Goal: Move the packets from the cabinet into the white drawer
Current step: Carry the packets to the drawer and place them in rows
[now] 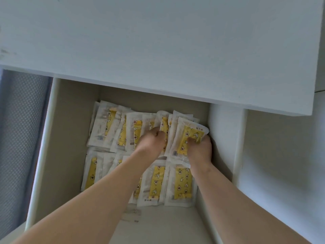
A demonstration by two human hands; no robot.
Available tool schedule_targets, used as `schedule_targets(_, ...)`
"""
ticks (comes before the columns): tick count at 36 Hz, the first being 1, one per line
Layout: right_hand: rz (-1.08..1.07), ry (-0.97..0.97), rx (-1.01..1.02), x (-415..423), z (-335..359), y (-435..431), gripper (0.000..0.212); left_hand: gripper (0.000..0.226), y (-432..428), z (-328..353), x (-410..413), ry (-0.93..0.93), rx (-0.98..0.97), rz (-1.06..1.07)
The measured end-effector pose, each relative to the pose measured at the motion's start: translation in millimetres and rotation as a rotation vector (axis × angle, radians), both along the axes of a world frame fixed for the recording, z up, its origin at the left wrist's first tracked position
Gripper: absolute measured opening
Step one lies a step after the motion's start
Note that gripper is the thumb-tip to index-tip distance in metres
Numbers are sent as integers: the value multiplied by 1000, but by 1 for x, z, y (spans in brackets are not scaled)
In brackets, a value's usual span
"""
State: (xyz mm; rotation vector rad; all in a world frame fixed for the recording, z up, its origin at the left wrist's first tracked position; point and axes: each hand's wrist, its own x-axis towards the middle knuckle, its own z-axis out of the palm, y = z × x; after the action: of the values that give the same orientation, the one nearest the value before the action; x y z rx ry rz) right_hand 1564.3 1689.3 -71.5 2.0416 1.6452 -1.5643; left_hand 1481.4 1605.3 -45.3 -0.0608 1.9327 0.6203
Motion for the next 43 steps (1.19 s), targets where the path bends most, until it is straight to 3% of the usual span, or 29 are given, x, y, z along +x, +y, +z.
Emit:
schedule_targets(3, -6, 2, -14, 0, 0, 0, 32, 37, 0, 4, 3, 10, 2, -67)
schedule_targets(10, -51, 72, -119, 0, 8, 0, 33, 32, -2, -2, 17, 289, -124, -360)
schedule_targets(19, -80, 157, -269, -5, 12, -2, 17, 33, -12, -5, 15, 309, -84, -157)
schedule_targets(27, 3, 169, -285, -19, 12, -12, 19, 31, -27, -6, 4, 345, -37, -52)
schedule_targets(32, 57, 69, -189, -14, 11, -4, 27, 32, -26, -1, 6, 372, -108, -168)
schedule_targets(37, 242, -108, 48, -10, 15, 7, 29, 36, -18, 3, 13, 455, -239, -345)
schedule_targets(43, 678, -220, 307, -8, 26, 1, 75, 30, -13, 1, 8, 389, -245, -361)
